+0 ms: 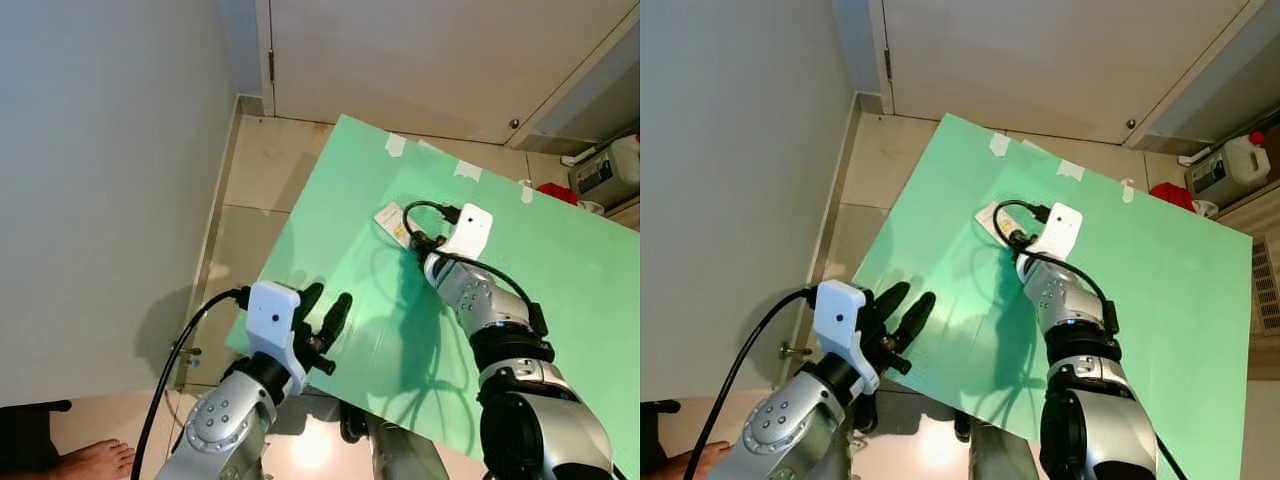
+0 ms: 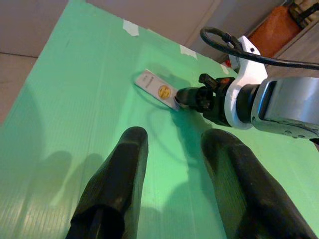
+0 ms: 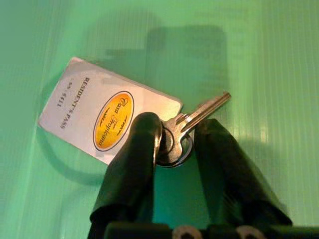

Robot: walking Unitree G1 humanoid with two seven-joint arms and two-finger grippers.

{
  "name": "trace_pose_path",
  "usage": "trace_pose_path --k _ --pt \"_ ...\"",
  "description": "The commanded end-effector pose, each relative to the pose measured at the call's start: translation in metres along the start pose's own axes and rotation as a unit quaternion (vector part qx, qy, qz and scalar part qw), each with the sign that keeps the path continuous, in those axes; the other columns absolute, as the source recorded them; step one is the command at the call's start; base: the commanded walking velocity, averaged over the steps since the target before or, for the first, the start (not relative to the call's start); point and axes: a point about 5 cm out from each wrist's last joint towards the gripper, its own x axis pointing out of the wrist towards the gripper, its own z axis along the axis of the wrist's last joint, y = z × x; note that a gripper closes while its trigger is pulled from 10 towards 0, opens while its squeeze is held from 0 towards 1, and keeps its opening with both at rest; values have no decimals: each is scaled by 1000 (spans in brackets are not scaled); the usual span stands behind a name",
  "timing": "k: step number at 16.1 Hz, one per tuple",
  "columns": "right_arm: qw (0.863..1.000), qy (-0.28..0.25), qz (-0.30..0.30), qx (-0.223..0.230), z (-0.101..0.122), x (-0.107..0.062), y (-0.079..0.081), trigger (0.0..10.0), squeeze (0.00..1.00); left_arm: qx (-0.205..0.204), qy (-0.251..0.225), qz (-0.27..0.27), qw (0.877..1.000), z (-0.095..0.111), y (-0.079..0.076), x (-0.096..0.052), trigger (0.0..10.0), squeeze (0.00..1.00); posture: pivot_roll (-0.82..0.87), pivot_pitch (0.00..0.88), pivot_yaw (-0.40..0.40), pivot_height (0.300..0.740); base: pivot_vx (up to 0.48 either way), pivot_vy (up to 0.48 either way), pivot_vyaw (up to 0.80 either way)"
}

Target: Hang keys on a hook

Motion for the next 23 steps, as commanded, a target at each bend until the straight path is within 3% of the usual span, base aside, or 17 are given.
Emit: trace_pose_path --k 1,6,10,13,14,15,16,17,18,23 --pt "998 44 -27 25 -21 0 -16 0 0 -9 9 -4 1000 -4 -4 -1 10000 0 97 431 -95 740 0 0 0" --pt "994 -24 37 96 4 -2 -11 0 0 -7 6 -2 1000 -2 -2 0 10000 0 91 424 -98 740 0 0 0" --pt "991 -47 67 103 15 -5 -15 0 0 -5 3 -2 1000 -1 -1 1 10000 0 87 420 -99 740 0 0 0" --pt "985 -67 115 111 21 -10 -4 0 0 -3 2 -3 1000 0 0 2 10000 0 87 417 -95 740 0 0 0" --pt "990 -66 122 39 22 -11 0 0 0 -3 2 -4 1000 0 -1 4 10000 0 89 417 -96 740 0 0 0" --pt "991 -62 122 -4 21 -12 1 4235 0 -3 2 -4 1000 0 -1 4 10000 0 86 419 -95 740 0 0 0" --pt "988 -54 120 -82 16 -13 4 10000 0 -3 2 -5 1000 0 -1 4 10000 0 83 420 -96 740 0 0 0" --pt "982 -55 129 -125 10 -16 9 10000 1000 -3 3 -5 1000 -1 -1 4 10000 0 81 420 -96 740 0 0 0" --pt "979 -65 130 -142 8 -18 14 10000 1000 -4 3 -6 1000 -1 -2 5 10000 0 83 422 -97 740 0 0 0" --pt "979 -110 130 -108 19 -30 25 10000 1000 -4 4 -9 1000 -1 -4 3 10000 0 81 423 -95 740 0 0 0"
